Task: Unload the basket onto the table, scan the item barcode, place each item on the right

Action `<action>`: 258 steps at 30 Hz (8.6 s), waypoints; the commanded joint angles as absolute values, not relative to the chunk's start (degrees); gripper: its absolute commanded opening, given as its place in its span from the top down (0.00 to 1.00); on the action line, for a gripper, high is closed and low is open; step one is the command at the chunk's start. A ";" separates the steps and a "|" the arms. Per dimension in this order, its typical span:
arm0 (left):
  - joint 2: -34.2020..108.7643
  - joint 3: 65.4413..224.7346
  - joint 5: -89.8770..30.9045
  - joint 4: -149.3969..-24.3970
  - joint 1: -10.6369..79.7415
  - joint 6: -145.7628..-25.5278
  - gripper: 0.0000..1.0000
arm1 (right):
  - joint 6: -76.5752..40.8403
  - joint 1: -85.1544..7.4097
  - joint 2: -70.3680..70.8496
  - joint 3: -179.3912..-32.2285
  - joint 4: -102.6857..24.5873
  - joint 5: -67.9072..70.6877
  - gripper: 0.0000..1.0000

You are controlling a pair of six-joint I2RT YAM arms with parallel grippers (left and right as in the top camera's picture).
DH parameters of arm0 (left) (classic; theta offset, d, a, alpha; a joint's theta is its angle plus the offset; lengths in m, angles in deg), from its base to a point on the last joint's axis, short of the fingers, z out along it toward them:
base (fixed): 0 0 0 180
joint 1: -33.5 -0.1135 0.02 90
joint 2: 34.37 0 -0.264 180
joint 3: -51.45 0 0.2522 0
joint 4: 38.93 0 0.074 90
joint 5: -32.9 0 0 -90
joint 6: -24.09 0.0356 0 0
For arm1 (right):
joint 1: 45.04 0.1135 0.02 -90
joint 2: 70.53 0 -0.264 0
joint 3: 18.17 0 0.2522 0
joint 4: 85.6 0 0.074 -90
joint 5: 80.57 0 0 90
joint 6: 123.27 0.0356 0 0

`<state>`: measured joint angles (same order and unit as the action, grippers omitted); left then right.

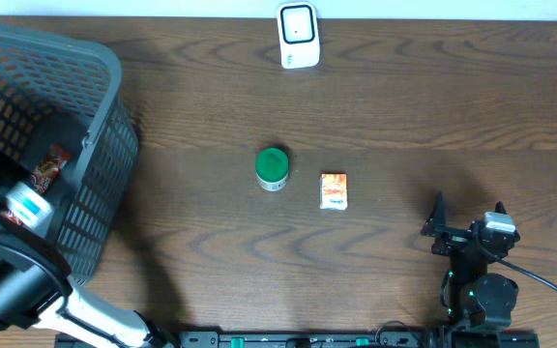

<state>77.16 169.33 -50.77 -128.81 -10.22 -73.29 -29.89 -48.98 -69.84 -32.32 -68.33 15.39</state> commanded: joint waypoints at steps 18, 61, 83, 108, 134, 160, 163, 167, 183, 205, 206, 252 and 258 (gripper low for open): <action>63.06 193.65 -3.54 -135.61 7.11 -69.90 0.45 | -30.54 -48.33 -70.15 -32.25 -68.13 15.32 0.01; 60.15 192.47 -38.82 -132.68 43.37 -65.53 0.33 | -30.54 -48.33 -70.15 -32.25 -68.13 15.32 0.01; 67.67 188.54 -27.83 -129.73 31.31 -67.86 0.37 | -30.54 -48.33 -70.15 -32.25 -68.13 15.32 0.01; 96.35 188.21 -53.94 -114.08 55.52 -84.56 0.07 | -30.54 -48.33 -70.13 -32.25 -68.13 15.32 0.01; 107.65 188.04 -52.22 -106.93 58.72 -89.13 0.01 | -30.54 -48.33 -70.15 -32.25 -68.13 15.32 0.01; 111.47 187.99 -51.17 -106.32 58.41 -89.15 0.49 | -30.54 -48.33 -70.15 -32.25 -68.13 15.32 0.01; 111.41 188.01 -51.17 -106.51 57.88 -89.13 0.51 | -30.54 -48.33 -70.15 -32.25 -68.13 15.30 0.01; 110.51 188.12 -51.17 -107.43 56.42 -89.11 0.54 | -30.54 -48.33 -70.15 -32.25 -68.13 15.32 0.01; 100.39 188.12 -54.18 -116.57 46.13 -84.39 0.55 | -30.54 -48.33 -70.15 -32.25 -68.13 15.32 0.01; 100.44 185.50 -56.79 -134.03 47.74 -80.96 0.55 | -30.54 -48.33 -70.15 -32.25 -68.13 15.32 0.01; 100.44 184.67 -56.98 -134.03 47.98 -80.96 0.55 | -30.54 -48.33 -70.15 -32.25 -68.13 15.32 0.01; 42.41 172.06 -56.26 -114.95 25.34 -81.02 0.02 | -30.54 -48.33 -70.15 -32.25 -68.13 15.32 0.01; 45.20 172.02 -56.94 -120.55 8.44 -91.23 0.02 | -30.54 -48.33 -70.15 -32.25 -68.13 15.30 0.01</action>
<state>41.31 172.10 -56.00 -118.40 13.82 -84.52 -29.89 -48.98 -69.84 -32.32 -68.33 15.39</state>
